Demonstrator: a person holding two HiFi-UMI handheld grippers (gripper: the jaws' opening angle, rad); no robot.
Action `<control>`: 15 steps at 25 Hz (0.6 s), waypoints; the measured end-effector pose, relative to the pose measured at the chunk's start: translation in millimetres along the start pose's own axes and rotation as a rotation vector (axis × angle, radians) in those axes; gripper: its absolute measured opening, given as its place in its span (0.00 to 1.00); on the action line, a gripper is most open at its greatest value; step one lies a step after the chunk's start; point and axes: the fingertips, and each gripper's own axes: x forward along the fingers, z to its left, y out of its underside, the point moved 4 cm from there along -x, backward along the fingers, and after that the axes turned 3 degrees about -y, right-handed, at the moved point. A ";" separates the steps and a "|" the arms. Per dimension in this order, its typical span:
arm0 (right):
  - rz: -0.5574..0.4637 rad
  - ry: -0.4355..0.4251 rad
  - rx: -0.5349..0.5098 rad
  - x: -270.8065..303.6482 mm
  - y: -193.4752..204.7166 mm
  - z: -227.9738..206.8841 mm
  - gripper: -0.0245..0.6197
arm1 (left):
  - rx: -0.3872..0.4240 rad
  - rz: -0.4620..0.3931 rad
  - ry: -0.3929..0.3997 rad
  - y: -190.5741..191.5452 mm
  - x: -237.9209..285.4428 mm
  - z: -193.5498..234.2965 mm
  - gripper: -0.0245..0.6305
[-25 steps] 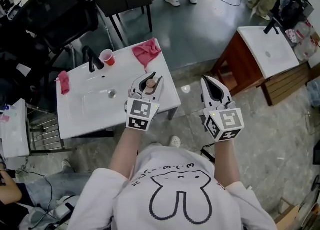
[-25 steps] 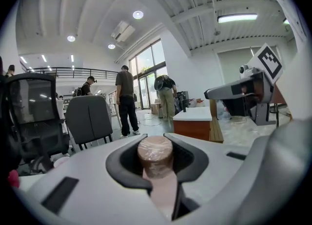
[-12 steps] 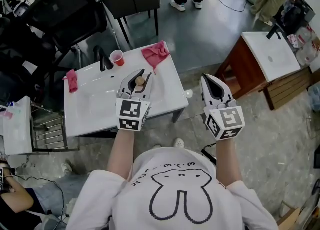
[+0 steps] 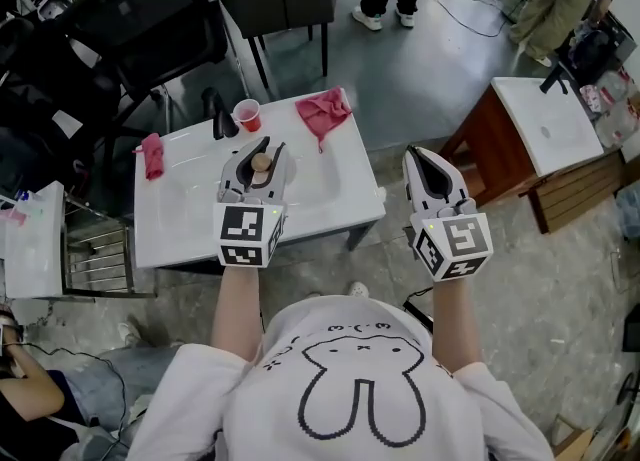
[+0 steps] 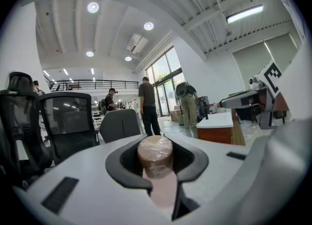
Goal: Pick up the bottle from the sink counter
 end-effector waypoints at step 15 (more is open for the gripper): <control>-0.091 0.048 -0.119 3.6 -37.7 -3.8 0.08 | 0.049 -0.117 -0.116 -49.9 -21.9 43.0 0.20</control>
